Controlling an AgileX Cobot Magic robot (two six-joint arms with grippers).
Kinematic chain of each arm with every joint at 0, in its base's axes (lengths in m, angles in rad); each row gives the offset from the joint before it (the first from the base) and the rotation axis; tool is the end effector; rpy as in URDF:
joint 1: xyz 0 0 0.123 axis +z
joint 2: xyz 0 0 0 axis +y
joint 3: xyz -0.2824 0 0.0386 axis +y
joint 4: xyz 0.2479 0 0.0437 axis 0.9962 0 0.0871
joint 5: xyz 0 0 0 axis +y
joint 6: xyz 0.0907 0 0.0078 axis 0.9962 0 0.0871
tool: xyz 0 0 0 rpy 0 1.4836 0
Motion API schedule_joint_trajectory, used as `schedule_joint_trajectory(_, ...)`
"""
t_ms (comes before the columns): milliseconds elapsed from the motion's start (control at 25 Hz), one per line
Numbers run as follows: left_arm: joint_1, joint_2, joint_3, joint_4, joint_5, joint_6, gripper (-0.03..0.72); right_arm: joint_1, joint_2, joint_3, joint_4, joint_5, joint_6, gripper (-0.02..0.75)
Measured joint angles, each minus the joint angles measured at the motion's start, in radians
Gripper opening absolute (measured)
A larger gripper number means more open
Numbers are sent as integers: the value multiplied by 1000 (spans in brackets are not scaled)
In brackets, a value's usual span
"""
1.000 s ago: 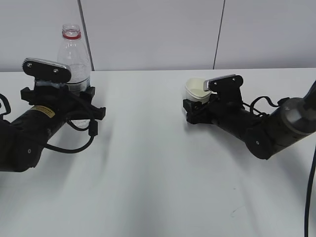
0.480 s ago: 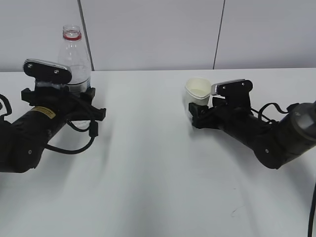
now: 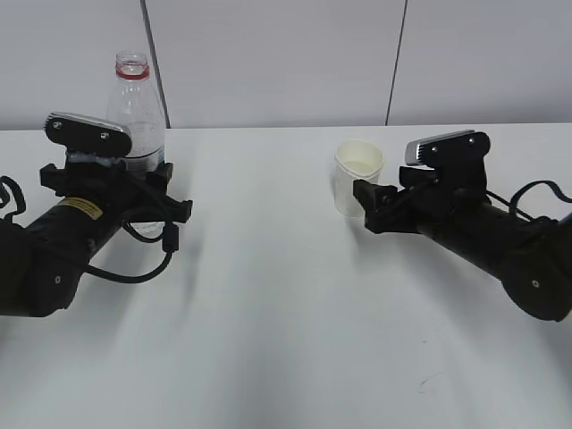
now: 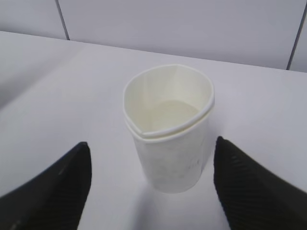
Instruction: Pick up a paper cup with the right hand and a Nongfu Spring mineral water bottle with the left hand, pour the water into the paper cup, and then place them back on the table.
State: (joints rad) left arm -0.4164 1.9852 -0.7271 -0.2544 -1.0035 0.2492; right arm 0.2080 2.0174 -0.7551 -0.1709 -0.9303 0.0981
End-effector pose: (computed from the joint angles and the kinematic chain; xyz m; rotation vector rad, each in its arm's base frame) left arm 0.3319 -0.1257 0.1273 0.3032 1.7226 -0.0362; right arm 0.3507 0.0867 0.1155 -0.2902 1.8053 0.2681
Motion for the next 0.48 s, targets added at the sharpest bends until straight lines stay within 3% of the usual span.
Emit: schedule_joint_trajectory(480, 0, 96, -22, -5, -94, -84, 365, 0, -184, 158, -5, -4, 0, 592)
